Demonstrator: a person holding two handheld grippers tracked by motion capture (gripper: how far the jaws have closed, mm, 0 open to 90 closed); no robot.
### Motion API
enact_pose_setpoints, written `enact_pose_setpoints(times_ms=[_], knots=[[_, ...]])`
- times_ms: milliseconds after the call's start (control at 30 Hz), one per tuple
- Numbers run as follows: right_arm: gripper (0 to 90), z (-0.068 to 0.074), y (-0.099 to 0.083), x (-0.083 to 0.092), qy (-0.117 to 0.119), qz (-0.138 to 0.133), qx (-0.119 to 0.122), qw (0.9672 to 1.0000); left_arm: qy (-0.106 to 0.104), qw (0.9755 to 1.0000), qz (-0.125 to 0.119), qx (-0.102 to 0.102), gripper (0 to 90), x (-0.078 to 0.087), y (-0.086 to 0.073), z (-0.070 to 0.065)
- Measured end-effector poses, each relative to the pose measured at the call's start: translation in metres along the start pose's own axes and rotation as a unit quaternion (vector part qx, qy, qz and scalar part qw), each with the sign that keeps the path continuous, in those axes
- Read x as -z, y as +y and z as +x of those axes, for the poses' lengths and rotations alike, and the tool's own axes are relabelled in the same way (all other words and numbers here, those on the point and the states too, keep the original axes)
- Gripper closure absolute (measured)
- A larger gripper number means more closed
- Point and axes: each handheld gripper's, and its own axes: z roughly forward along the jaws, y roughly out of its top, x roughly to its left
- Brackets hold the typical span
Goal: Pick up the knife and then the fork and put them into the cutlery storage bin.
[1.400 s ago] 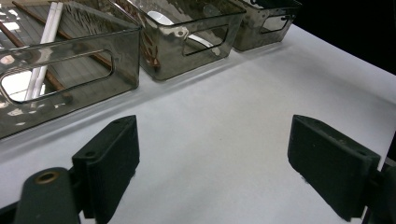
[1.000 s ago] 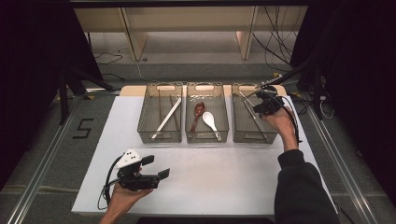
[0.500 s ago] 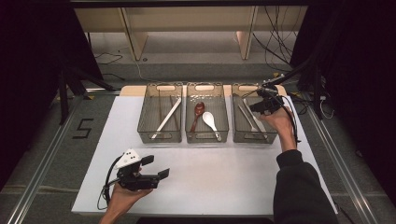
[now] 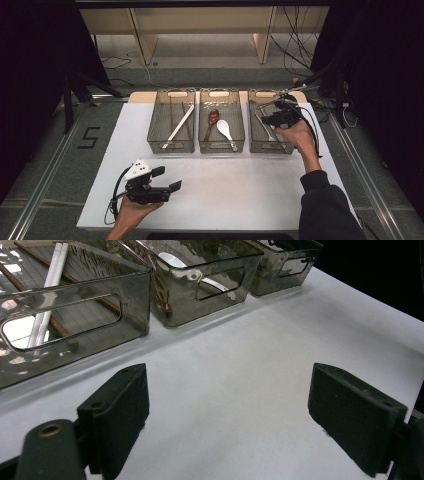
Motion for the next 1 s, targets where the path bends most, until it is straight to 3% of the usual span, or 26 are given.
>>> enact_pose_setpoints(times_ms=[400, 1000], knots=[[35.2, 0.018, -0.009, 0.010, 0.030, -0.025, 0.008, 0.9992, 0.000, 1.0000, 0.000, 0.000, 16.3, 0.000, 0.000, 0.000], [30.2, 0.052, -0.030, 0.022, 0.054, -0.068, 0.037, 0.9955, 0.000, 1.0000, -0.001, -0.001, 16.3, 0.000, 0.000, 0.000]])
